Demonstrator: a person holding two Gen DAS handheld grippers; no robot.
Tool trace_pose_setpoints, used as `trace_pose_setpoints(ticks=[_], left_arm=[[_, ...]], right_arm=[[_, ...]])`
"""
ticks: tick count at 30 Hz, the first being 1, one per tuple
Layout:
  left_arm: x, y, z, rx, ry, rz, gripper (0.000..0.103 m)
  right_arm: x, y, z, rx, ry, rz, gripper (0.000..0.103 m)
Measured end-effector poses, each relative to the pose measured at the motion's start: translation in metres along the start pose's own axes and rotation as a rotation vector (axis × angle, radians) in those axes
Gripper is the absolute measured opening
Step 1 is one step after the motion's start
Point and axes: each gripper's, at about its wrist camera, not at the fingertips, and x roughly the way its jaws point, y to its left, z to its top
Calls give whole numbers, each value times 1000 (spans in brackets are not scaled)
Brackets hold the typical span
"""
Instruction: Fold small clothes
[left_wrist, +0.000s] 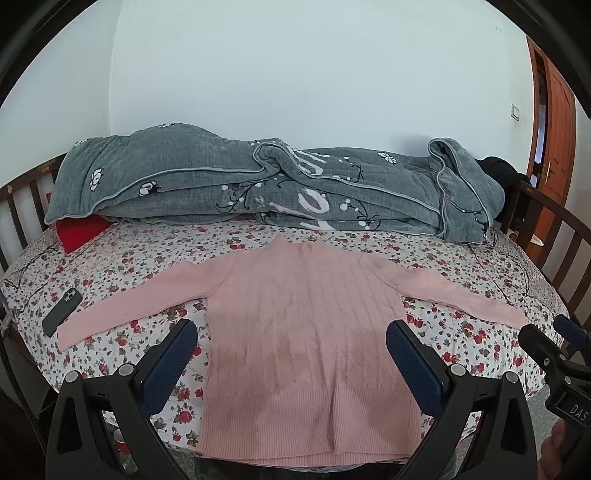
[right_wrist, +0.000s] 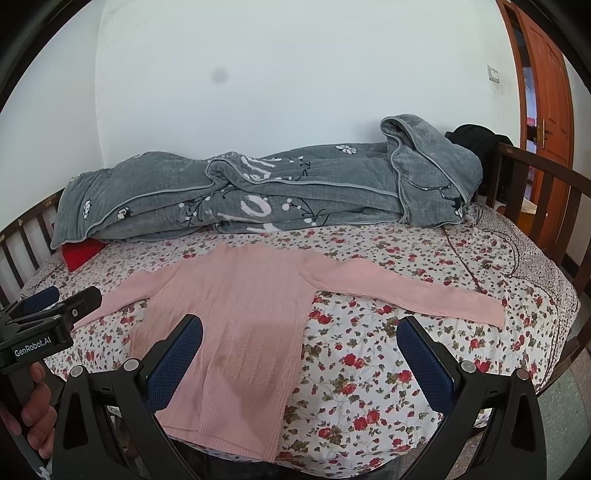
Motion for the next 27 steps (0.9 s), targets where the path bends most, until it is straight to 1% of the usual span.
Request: trace_pose_setpoints(ticks=[12,22,24,25,27], left_arm=[[1,3,0,3,-2,0,103],[5,8,2,10,-16,5,103],[10,12,1,3,-18,11,103],[15,17,0,-10,-18,18,103],[26,29,-3,-50,-9,6,103]], right_arm=[[1,-3,0,8,10,-15,103],[5,-1,2,-2,-5,-39,103],[7,1,1,-17,-17,-53,103],[10,3,1,-26,-18,-58,103],[16,6,-1,-33,-11,-58,103]])
